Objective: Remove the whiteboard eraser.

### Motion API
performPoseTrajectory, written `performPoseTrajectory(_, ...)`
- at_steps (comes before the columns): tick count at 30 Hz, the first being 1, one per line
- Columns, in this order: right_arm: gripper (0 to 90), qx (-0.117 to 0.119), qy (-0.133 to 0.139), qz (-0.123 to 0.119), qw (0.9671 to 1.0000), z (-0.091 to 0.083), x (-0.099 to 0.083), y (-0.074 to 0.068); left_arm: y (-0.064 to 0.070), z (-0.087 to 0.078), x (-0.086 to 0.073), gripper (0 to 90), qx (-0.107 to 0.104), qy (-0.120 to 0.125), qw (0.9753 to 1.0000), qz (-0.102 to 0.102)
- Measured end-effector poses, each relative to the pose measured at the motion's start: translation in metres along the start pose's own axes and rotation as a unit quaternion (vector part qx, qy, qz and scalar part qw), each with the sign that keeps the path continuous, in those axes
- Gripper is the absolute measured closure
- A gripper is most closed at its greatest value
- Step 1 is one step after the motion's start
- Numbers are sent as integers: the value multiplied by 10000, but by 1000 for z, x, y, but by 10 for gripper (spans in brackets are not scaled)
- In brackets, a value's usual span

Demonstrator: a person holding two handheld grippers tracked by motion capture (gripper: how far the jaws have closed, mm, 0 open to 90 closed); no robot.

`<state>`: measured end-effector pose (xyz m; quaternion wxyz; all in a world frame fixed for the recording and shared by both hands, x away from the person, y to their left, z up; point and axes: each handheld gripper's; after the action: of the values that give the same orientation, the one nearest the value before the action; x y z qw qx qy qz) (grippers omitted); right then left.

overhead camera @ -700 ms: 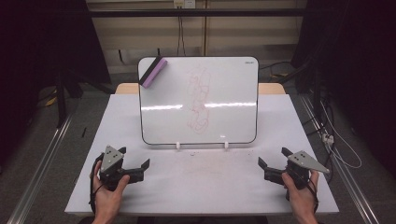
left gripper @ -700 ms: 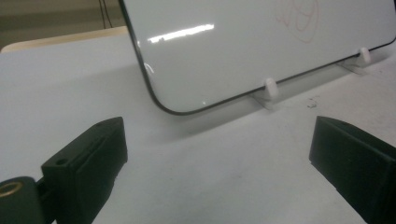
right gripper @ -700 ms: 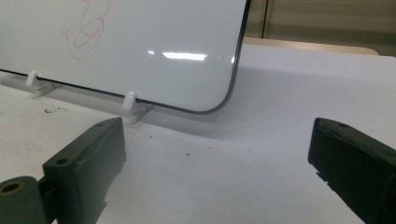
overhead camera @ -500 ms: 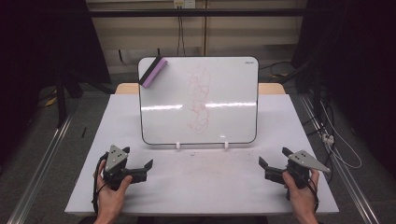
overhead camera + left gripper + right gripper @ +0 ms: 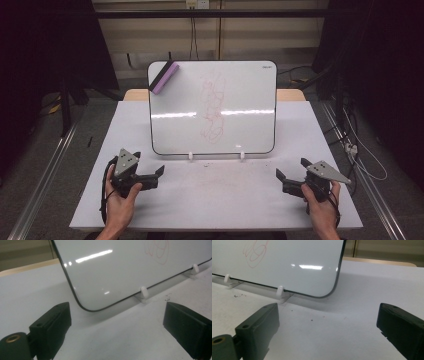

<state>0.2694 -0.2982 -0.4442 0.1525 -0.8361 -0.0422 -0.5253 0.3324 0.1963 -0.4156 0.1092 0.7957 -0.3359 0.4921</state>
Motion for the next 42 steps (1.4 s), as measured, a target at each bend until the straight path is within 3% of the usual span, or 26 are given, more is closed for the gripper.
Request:
performPoseTrajectory(8,42,-33,-38,9,10000,1,-1,0,-5,1,14,63,-108,22,9997,238)
performPoseTrajectory(18,44,-27,-53,-1,10000,1,-1,0,-21,2,46,48,-40,265,9991,316)
performPoseTrajectory(23,44,24,-50,2,10000,0,-1,-1,-30,8,58,50,-53,275,9992,301)
performPoseTrajectory(32,44,51,-84,-11,10000,2,-1,-1,-47,12,82,52,129,321,9985,417)
performPoseTrajectory(42,42,71,-124,-8,9999,6,-1,0,-62,21,105,60,334,328,9964,707)
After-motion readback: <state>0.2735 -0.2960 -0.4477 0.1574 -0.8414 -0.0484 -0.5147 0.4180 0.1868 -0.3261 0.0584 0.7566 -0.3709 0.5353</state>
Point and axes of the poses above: each handheld gripper's, and its own axes: z roughly forward along the jaws, x roughly out of its top, y roughly to its right, and after that the axes turned 9 degrees about z, right-handed
